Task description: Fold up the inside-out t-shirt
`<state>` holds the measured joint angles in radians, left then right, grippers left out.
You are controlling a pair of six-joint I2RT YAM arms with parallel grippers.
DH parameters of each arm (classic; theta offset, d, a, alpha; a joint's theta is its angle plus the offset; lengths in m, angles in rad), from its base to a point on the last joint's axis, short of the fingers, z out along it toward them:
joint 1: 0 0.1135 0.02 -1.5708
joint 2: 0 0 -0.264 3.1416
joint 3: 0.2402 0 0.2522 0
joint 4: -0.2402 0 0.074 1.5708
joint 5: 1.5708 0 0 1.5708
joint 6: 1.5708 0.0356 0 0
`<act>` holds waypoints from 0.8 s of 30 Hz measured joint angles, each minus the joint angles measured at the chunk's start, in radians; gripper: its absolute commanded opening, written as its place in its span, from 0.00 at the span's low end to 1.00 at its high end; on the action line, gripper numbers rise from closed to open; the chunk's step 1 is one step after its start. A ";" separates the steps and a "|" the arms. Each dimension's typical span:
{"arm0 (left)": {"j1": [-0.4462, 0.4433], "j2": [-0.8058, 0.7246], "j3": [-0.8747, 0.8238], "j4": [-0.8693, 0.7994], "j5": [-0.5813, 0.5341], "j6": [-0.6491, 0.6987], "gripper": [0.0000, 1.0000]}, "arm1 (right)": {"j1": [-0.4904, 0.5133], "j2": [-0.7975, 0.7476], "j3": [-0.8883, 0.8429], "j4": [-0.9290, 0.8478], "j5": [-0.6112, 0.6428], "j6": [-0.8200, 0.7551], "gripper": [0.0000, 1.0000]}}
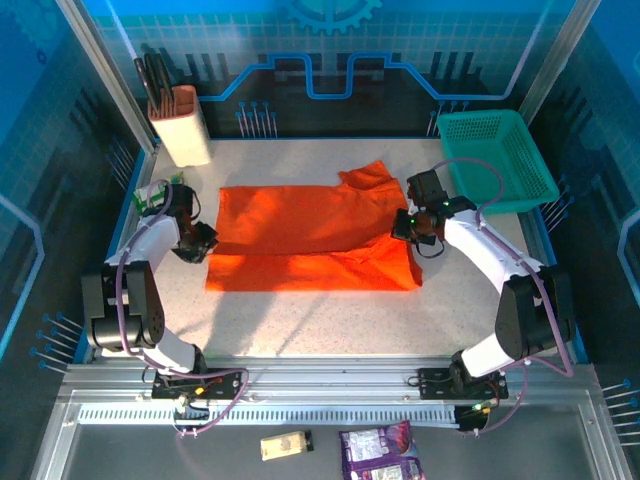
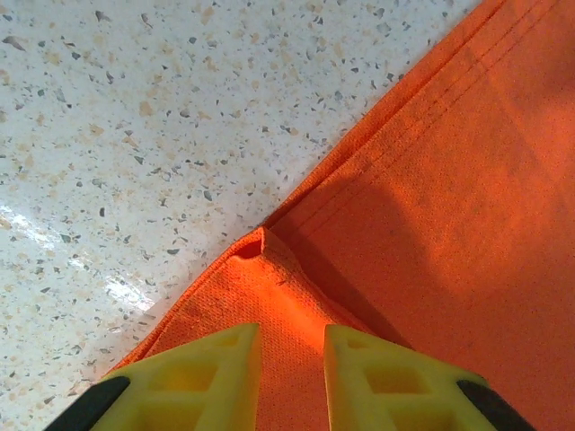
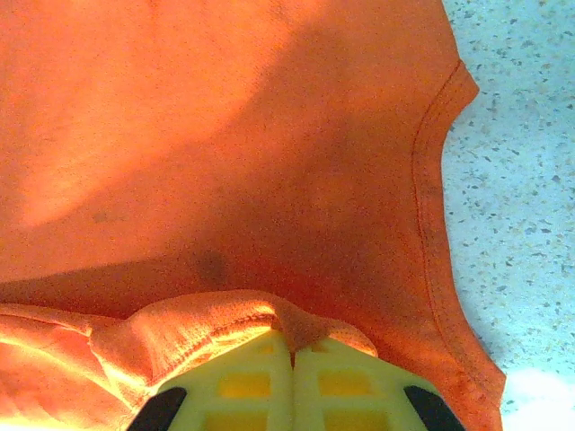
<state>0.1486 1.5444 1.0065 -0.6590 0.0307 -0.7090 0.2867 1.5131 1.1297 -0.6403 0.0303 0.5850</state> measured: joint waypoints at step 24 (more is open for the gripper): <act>-0.113 -0.024 -0.161 0.045 0.188 0.118 0.22 | 0.000 -0.019 -0.080 -0.006 -0.151 -0.035 0.53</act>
<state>0.0357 1.5200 0.8459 -0.6140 0.2188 -0.5907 0.2867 1.4937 1.0492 -0.6460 -0.1207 0.5499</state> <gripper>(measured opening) 0.223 0.501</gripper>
